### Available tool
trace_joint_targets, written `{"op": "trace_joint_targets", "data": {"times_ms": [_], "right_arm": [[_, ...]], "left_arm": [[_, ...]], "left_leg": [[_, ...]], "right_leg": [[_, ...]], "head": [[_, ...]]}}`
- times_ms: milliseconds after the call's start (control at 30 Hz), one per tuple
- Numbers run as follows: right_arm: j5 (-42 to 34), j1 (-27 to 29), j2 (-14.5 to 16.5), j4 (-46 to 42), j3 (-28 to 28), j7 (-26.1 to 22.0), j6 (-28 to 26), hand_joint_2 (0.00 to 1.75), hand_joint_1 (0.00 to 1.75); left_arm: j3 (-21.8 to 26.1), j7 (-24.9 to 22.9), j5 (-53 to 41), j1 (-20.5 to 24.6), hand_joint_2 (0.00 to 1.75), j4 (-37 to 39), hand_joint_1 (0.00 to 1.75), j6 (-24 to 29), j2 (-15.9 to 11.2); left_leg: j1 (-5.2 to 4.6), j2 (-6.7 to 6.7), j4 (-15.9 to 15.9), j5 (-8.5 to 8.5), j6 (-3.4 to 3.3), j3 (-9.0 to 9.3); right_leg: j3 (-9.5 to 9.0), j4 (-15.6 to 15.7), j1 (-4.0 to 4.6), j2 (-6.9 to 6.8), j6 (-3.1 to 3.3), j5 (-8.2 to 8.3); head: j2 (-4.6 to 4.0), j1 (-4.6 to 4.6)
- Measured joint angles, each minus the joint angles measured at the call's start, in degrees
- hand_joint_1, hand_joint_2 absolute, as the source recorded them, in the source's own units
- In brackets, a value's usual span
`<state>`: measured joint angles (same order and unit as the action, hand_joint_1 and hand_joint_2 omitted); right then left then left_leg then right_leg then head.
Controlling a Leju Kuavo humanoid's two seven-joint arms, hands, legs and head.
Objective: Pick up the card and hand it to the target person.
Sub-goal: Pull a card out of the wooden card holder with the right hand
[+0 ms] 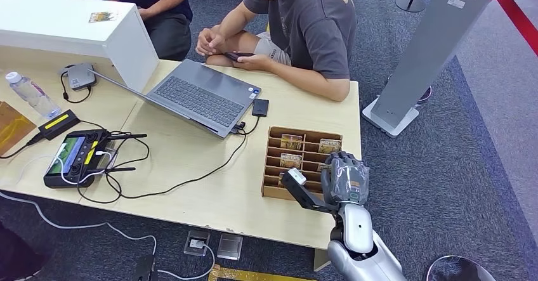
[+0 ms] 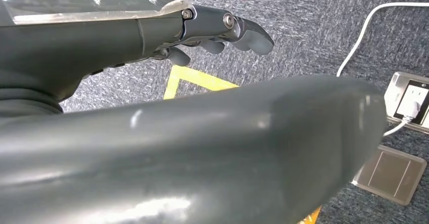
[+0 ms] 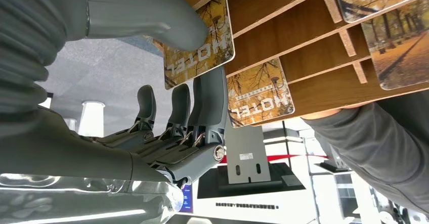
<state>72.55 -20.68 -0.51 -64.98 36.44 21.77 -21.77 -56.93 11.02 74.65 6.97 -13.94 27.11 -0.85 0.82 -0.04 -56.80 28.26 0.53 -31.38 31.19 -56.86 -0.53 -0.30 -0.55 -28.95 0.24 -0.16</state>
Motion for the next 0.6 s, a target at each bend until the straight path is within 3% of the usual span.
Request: {"op": "trace_joint_targets", "data": {"times_ms": [367, 533, 600], "right_arm": [[-0.74, -0.29, 0.62, 1.04, 0.89, -1.57, 0.10, 1.75, 1.01], [-1.13, -0.61, 0.99, 2.36, 1.26, -1.74, 0.05, 1.75, 1.25], [-1.59, -0.86, 1.04, 2.79, 1.32, -1.94, 0.01, 1.75, 1.27]], "left_arm": [[-0.31, -0.20, 0.06, 0.01, 0.00, 0.00, 0.00, 1.14, 0.01], [-0.34, -0.19, 0.06, 0.01, 0.00, 0.00, 0.00, 1.12, 0.00], [-0.34, -0.18, 0.07, 0.01, 0.00, 0.00, 0.00, 1.10, 0.00]], "left_leg": [[0.00, 0.00, 0.00, 0.00, 0.00, -0.01], [0.00, 0.00, 0.00, 0.00, 0.00, -0.01], [0.00, 0.00, 0.00, 0.00, 0.00, 0.00]], "right_leg": [[0.00, 0.00, 0.00, 0.00, 0.00, 0.00], [0.00, 0.00, 0.00, 0.00, 0.00, 0.00], [0.00, 0.00, 0.00, 0.00, 0.00, 0.00]], "head": [[0.00, -0.02], [0.00, 0.00], [0.00, 0.01]]}}
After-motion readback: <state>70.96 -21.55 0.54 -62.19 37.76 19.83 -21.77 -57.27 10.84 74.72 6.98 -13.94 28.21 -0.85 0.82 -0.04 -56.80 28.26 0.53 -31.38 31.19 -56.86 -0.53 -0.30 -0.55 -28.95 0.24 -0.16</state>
